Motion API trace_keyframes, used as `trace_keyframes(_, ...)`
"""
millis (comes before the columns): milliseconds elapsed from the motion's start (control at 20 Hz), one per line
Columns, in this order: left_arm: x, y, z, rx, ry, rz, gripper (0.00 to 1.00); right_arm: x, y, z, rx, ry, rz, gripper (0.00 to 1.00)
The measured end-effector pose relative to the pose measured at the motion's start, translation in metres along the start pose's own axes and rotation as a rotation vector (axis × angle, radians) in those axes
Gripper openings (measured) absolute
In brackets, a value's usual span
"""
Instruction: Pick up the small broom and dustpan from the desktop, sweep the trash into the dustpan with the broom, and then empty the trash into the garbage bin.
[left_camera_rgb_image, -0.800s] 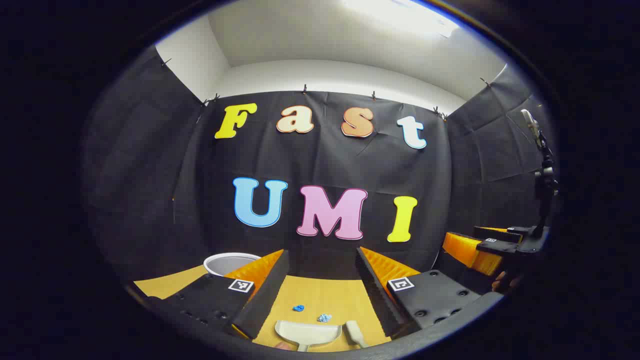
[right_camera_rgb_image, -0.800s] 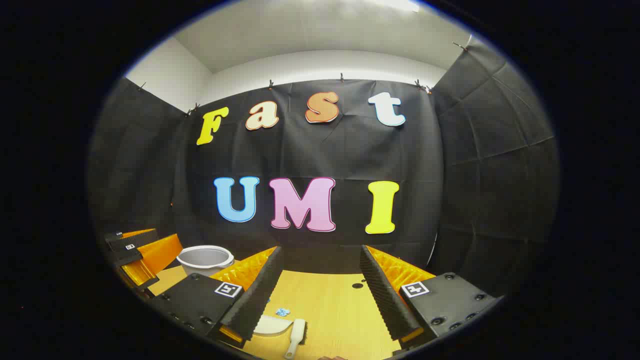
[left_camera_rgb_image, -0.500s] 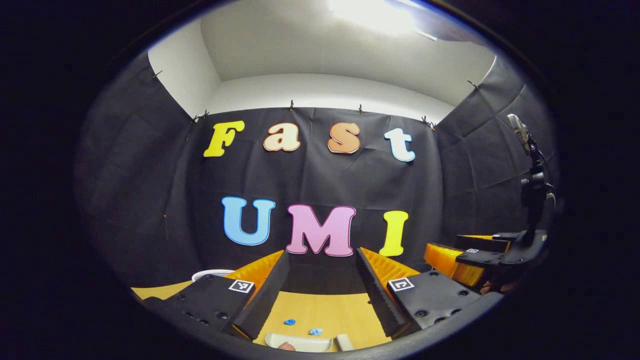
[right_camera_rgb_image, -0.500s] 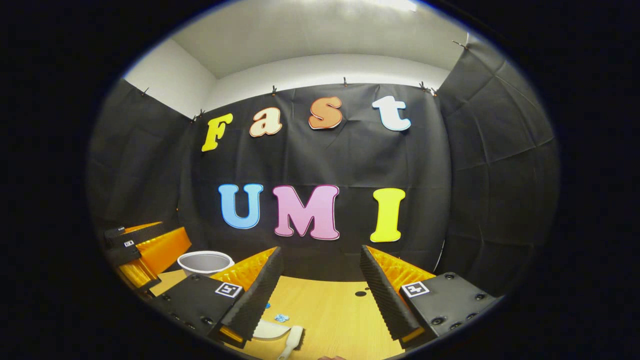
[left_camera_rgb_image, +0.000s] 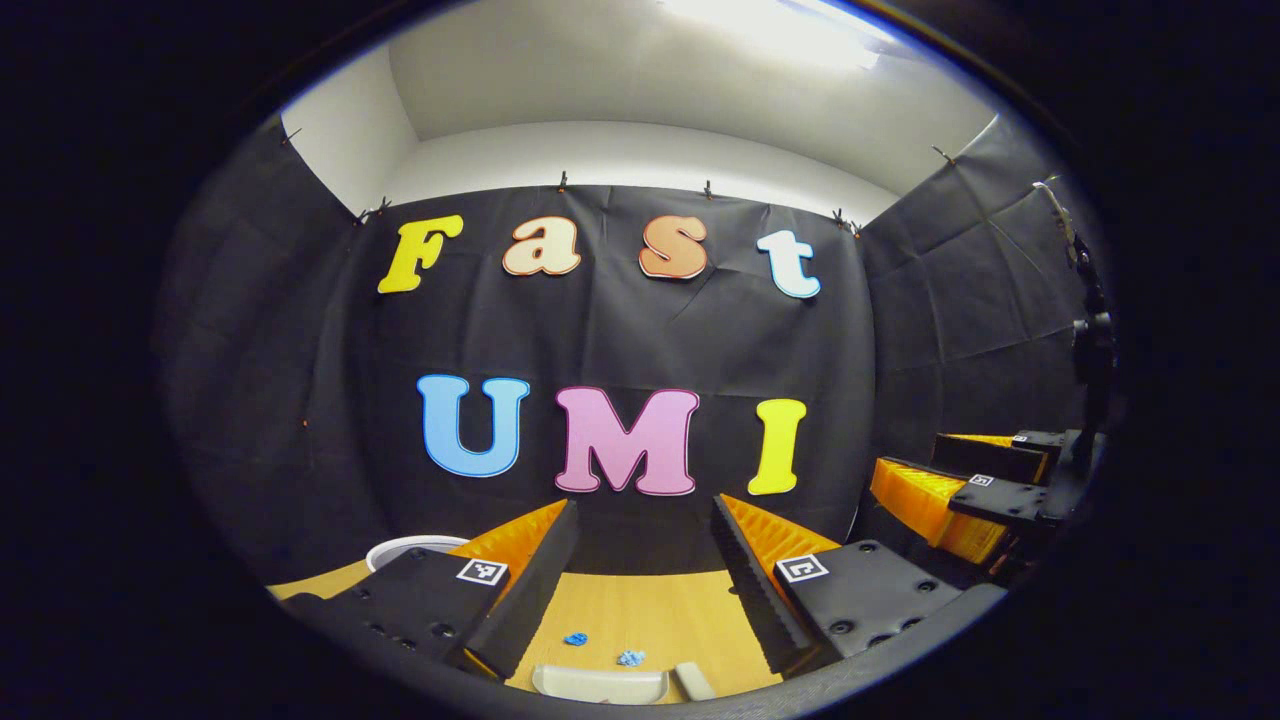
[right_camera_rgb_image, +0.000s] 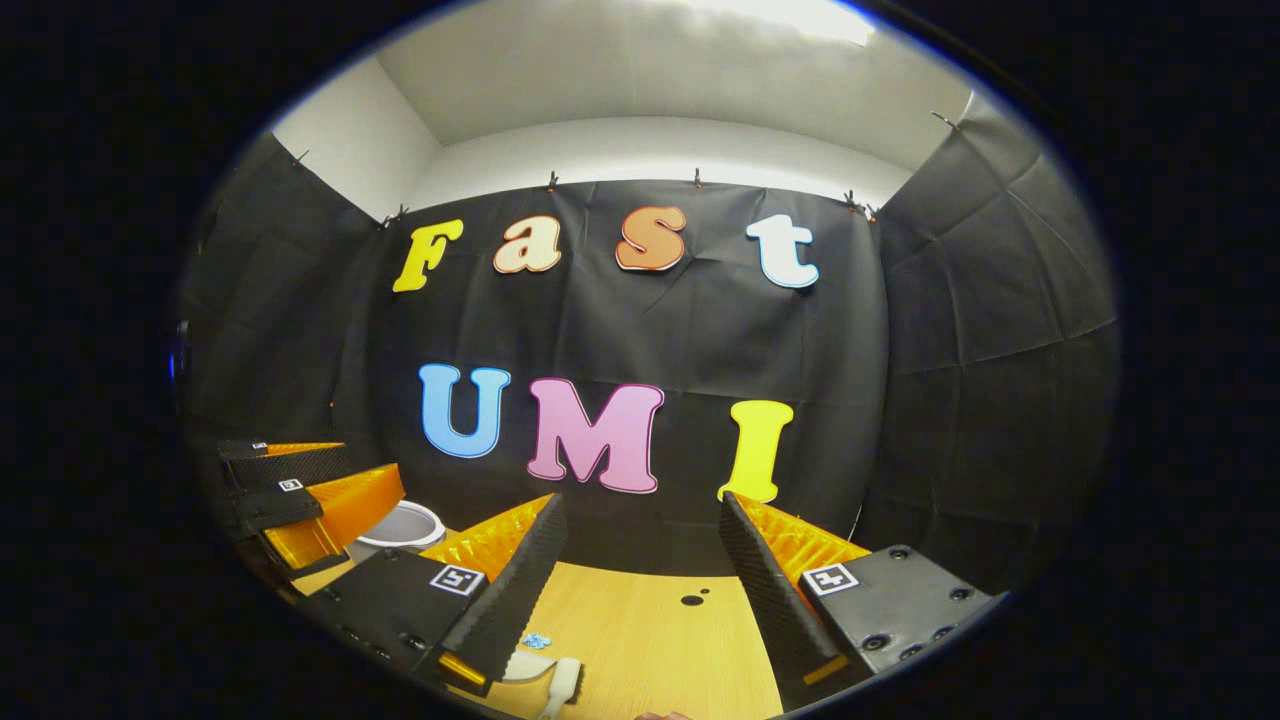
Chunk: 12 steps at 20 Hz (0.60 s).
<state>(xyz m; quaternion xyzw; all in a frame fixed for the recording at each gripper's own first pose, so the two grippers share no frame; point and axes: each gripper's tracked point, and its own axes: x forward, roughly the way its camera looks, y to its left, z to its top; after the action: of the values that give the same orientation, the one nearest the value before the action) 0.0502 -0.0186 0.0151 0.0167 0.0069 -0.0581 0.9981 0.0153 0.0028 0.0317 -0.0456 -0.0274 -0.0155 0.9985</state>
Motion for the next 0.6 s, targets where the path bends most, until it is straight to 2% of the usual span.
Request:
trace_keyframes(200, 0.004, 0.015, -0.005, 0.023, 0.021, -0.03, 0.8, 0.002, 0.018, -0.003, -0.011, 0.015, -0.022, 0.99)
trace_keyframes(600, -0.004, 0.023, -0.022, 0.022, 0.037, -0.073, 0.8, -0.006, 0.049, -0.017, -0.037, 0.064, -0.011, 0.98)
